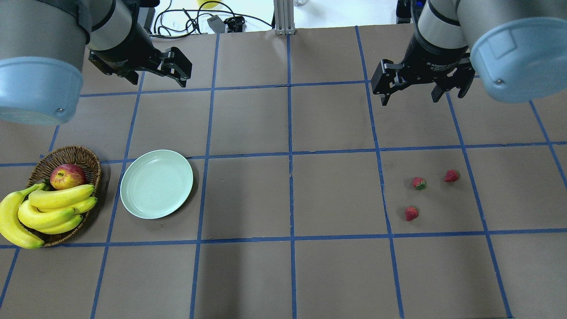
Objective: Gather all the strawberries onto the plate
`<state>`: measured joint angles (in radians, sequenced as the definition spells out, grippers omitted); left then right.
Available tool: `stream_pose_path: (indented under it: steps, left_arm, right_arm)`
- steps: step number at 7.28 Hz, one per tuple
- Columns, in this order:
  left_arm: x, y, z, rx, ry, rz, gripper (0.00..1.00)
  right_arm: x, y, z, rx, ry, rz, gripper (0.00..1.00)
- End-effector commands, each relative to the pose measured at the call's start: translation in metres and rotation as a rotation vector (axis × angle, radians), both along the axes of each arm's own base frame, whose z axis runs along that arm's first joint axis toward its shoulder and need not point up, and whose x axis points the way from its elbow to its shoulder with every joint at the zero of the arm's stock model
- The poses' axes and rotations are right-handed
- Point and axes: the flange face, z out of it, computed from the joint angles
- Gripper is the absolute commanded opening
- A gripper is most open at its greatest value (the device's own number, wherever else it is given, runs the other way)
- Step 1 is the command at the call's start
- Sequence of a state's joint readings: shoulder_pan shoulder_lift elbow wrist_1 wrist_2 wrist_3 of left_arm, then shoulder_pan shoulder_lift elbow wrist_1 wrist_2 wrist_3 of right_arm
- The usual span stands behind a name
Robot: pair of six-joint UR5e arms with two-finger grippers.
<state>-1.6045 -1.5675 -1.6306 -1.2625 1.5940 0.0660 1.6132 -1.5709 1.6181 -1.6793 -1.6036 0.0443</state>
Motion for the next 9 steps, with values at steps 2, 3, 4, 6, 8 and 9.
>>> stream_pose_path:
  steps: [2,3,4,6,8,9]
  left_arm:
    - [0.000,0.000,0.000,0.000,0.000,0.000,1.00]
    - [0.003,-0.001,0.001,-0.001,-0.004,-0.009,1.00]
    - [0.001,-0.001,0.001,-0.001,-0.001,-0.006,1.00]
    - [0.002,-0.001,0.000,0.000,-0.002,-0.006,1.00]
    - [0.002,-0.001,0.000,0.000,-0.001,-0.005,1.00]
    - [0.001,-0.001,-0.001,0.002,0.000,-0.005,1.00]
  right_arm:
    - [0.002,-0.001,0.001,0.000,0.001,0.000,1.00]
    - [0.002,-0.003,0.003,-0.003,0.003,-0.004,1.00]
    - [0.002,-0.007,-0.003,0.005,-0.010,-0.005,1.00]
    - [0.005,-0.014,-0.023,0.001,-0.048,0.000,0.94]
    - [-0.027,-0.008,-0.071,0.095,-0.041,-0.038,1.00]
    - [-0.068,-0.006,-0.100,0.134,-0.039,-0.079,1.00]
